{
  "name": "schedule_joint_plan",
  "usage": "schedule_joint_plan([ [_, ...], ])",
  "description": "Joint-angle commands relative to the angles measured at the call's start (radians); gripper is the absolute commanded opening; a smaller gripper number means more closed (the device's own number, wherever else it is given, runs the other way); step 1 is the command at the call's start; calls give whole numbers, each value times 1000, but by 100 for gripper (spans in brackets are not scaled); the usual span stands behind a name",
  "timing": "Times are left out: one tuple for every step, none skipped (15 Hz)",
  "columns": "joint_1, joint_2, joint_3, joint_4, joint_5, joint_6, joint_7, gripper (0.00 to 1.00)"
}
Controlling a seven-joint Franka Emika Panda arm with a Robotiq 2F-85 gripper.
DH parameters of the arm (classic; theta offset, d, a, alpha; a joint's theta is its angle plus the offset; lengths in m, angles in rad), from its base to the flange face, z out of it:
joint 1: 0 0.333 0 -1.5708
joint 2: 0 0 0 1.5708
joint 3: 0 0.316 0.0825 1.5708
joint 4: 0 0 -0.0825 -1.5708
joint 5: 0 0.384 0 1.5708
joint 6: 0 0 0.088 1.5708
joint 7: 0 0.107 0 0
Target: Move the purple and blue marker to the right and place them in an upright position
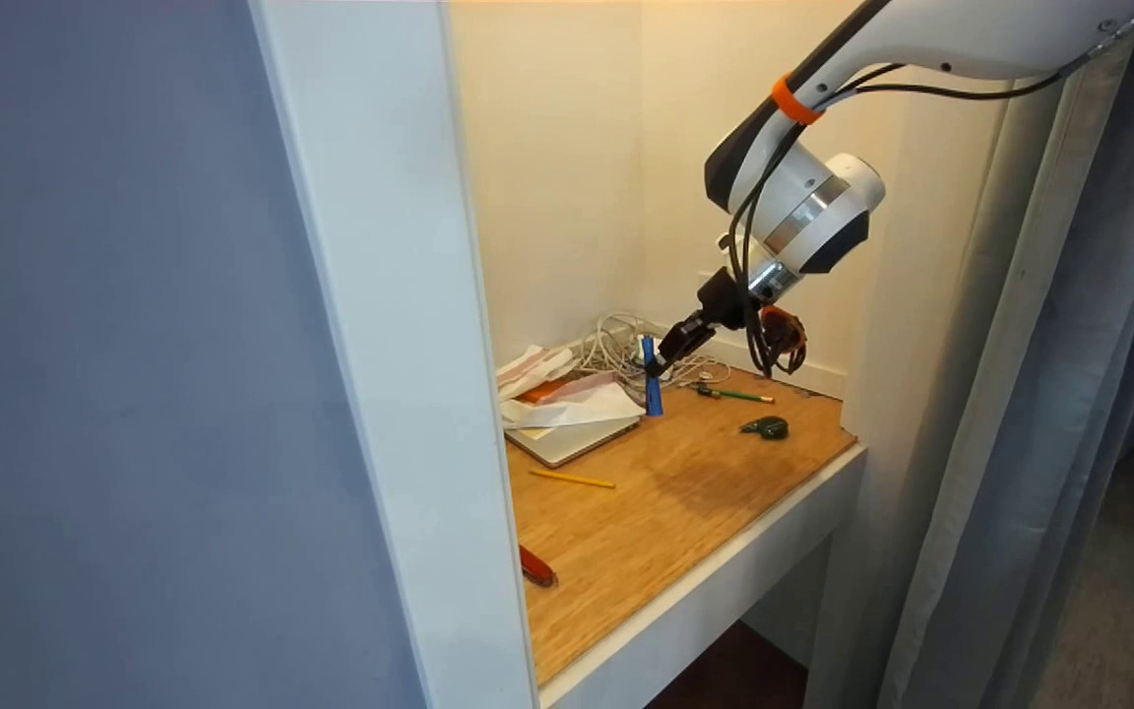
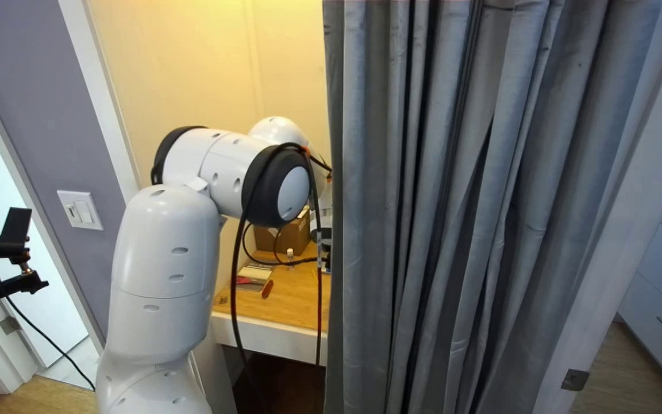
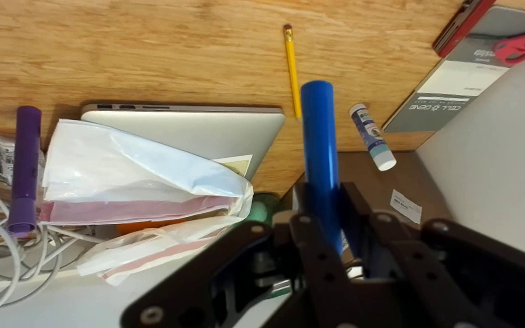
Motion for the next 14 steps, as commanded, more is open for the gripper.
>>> schedule_joint_plan([
  [76,-9,-83,4,26,-21,-11,7],
  [83,13,-87,25,45,-11,-25,6],
  [101,32,-100,43,74,43,-43,5],
  [115,41,-114,53,88,53,-35,5],
  [70,59,-64,68,109,93,-50,6],
  [71,71,-62,85,154,125,-69,6],
  [66,86,-53,104,197,168,-113,6],
  [68,100,-54,117,215,191,-122,5],
  [68,115,-50,135,252,224,-153,6],
  [65,134,-47,154,288,241,-170,5],
  [62,154,-45,174,329,268,-199,6],
  [64,174,-47,192,359,290,-219,6],
  [61,192,-45,212,400,308,-250,6],
  [63,215,-45,233,435,330,-284,6],
])
